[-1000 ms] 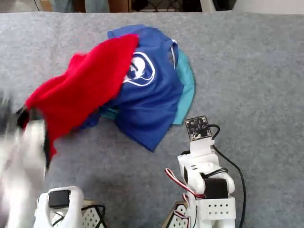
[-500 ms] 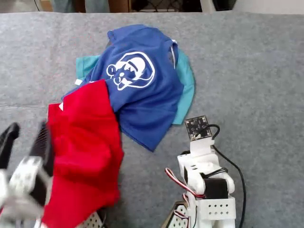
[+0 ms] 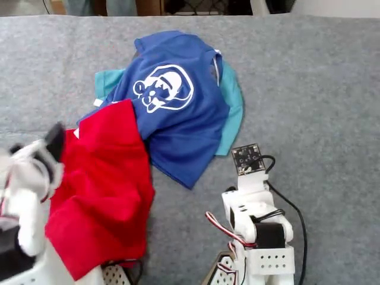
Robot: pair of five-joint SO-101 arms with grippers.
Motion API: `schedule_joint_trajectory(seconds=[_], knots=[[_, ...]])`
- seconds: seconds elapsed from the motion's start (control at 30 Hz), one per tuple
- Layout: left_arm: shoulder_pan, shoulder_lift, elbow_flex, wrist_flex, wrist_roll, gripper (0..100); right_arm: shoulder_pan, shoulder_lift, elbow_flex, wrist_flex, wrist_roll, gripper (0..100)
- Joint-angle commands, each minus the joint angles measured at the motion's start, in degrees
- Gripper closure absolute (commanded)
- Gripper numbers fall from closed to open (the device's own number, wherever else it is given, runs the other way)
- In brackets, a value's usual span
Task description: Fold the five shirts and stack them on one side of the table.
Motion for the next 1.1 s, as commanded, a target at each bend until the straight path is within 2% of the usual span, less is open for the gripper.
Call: schedule_joint_trajectory(seconds=[0.0, 0.13, 0.3, 0.43, 0.57, 0.77, 0.93, 1.07], knots=[[-8.92, 0.09, 6.2, -1.41, -3.52, 69, -0.79, -3.38, -6.11, -2.81, -0.26, 66.7], [-16.48, 0.0, 20.18, -3.43, -7.56, 69, -3.16, -2.77, -11.21, -2.9, 0.79, 76.6], [-26.15, -0.09, 27.47, -5.71, -13.36, 69, -8.79, 9.71, -20.53, -1.85, 1.23, 74.0], [-30.2, -0.18, 27.74, -6.15, -16.44, 69, -13.71, 30.9, -34.59, -1.14, -3.69, 72.5], [-33.27, -0.62, 27.65, -7.21, -18.64, 69, -26.02, 55.6, -51.21, 3.96, -13.8, 70.3], [-43.38, -0.09, 28.35, -11.52, -24.62, 69, -42.64, 85.58, -73.19, 11.52, -26.37, 63.2], [-49.63, -0.09, 28.44, -13.27, -29.1, 69, -50.29, 105.54, -87.34, 14.33, -31.12, 58.5], [-51.91, -0.53, 31.25, -15.82, -30.77, 69, -54.24, 120.4, -95.6, 14.15, -31.3, 57.1]])
